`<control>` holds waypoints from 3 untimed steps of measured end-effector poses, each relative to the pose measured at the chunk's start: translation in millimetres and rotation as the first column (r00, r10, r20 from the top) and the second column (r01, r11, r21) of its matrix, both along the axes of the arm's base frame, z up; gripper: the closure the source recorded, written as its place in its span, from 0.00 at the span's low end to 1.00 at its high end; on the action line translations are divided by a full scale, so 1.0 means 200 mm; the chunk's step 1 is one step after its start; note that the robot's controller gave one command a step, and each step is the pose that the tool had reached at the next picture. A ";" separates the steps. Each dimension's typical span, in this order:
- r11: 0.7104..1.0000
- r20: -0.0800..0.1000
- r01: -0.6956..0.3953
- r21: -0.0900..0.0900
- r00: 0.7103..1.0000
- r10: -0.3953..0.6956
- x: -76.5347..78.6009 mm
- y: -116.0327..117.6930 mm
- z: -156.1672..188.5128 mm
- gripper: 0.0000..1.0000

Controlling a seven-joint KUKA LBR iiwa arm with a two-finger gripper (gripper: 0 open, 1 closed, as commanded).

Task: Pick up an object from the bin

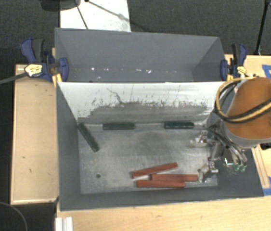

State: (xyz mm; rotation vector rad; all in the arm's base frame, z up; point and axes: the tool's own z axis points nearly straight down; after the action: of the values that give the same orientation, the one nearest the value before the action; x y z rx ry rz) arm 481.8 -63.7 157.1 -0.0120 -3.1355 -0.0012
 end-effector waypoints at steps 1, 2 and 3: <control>1.000 0.008 -0.002 -0.001 1.000 0.002 0.01 0.00 0.02 0.00; 1.000 0.017 0.002 -0.003 1.000 -0.002 0.02 0.16 -0.38 1.00; 1.000 0.017 0.001 -0.003 1.000 0.000 0.02 0.16 -0.38 1.00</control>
Offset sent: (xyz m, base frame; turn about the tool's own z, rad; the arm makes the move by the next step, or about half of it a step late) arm -0.0006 0.0337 -0.0837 0.0039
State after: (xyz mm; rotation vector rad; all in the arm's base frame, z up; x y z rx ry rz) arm 486.6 -31.7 81.2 -0.0129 -3.1527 0.0029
